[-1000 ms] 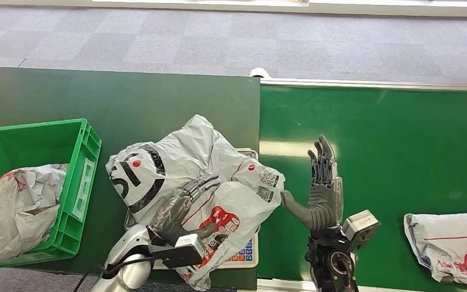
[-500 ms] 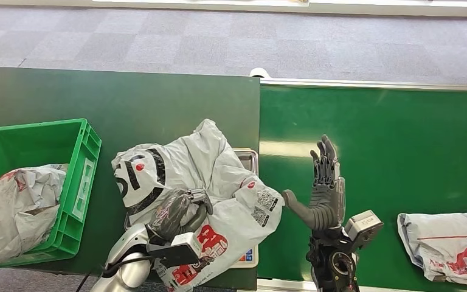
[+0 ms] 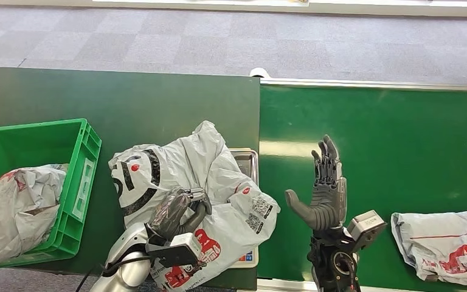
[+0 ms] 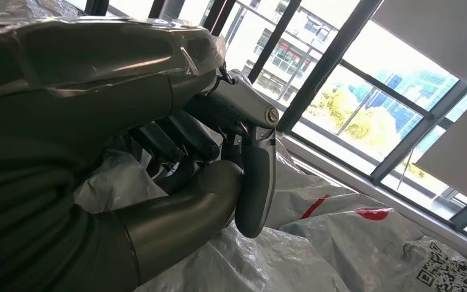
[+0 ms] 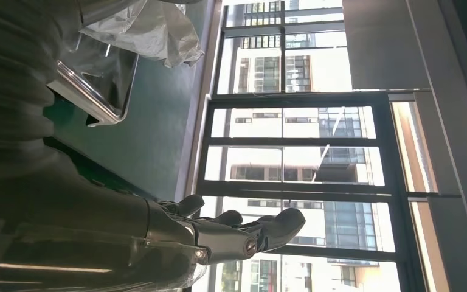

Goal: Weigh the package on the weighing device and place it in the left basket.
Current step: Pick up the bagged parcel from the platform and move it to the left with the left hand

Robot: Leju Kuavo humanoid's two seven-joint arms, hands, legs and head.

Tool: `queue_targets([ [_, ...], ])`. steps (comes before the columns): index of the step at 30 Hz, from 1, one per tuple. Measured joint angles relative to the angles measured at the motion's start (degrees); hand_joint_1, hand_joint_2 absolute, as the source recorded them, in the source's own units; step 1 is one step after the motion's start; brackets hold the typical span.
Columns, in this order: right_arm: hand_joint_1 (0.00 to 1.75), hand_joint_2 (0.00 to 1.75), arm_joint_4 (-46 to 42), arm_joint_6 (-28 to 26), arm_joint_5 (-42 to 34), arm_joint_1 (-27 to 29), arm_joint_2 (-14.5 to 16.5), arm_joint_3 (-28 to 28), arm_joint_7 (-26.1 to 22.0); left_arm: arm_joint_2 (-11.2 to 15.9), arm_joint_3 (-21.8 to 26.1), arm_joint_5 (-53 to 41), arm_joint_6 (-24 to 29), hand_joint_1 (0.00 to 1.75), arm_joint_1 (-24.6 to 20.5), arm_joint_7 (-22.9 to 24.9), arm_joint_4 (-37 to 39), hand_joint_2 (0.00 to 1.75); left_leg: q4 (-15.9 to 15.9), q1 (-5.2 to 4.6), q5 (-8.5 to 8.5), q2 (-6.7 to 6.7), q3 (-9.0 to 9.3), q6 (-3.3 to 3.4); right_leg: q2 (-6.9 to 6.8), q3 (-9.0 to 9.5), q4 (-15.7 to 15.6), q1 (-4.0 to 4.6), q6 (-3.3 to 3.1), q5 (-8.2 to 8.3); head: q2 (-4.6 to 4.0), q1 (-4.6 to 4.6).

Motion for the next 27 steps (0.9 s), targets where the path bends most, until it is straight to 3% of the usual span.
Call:
queue_targets([
  [7, 0.0, 1.75, 0.04, 0.03, -0.01, -0.03, 0.01, -0.23, 0.0, -0.13, 0.37, 2.67, 2.67, 1.75, 0.07, -2.11, -0.34, 1.75, 0.0, 0.0, 0.0, 0.0, -0.02, 0.0, 0.0, 0.0, 0.0, 0.0, 0.0, 0.0, 0.0, 0.0],
  [10, 0.0, 1.75, 0.26, 0.03, -0.18, -0.21, 0.02, -0.27, 0.0, -0.73, 2.11, 11.2, 4.85, 1.75, 0.4, -5.73, -2.56, 1.75, 0.0, 0.0, 0.0, 0.0, -0.04, 0.0, 0.0, 0.0, 0.0, 0.0, 0.0, 0.0, 0.0, 0.0],
  [15, 0.0, 1.75, 0.93, -0.07, -0.75, -0.97, 0.17, -0.25, 0.0, -1.02, 5.42, 27.85, 2.54, 1.75, 1.21, -7.67, -8.76, 1.75, 0.0, 0.01, 0.0, -0.01, -0.05, 0.0, 0.0, -0.01, 0.01, 0.01, 0.0, 0.0, 0.0, -0.01],
  [19, 0.0, 1.75, 1.52, -0.36, -1.36, -1.36, 0.17, -0.11, 0.0, -0.54, 6.26, 34.49, 7.65, 1.75, 2.11, -7.76, -14.22, 1.75, 0.0, 0.01, 0.0, -0.02, -0.07, 0.0, 0.0, -0.01, 0.01, 0.01, 0.0, 0.0, 0.0, 0.0],
  [27, 0.0, 1.75, 1.97, -0.88, -1.83, -1.43, 0.17, 0.44, 0.0, 0.07, 8.72, 38.47, 10.22, 1.75, 4.09, -7.77, -22.44, 1.75, 0.0, 0.0, 0.0, -0.02, -0.07, 0.0, 0.0, -0.02, 0.01, 0.01, 0.0, 0.0, 0.0, 0.0],
])
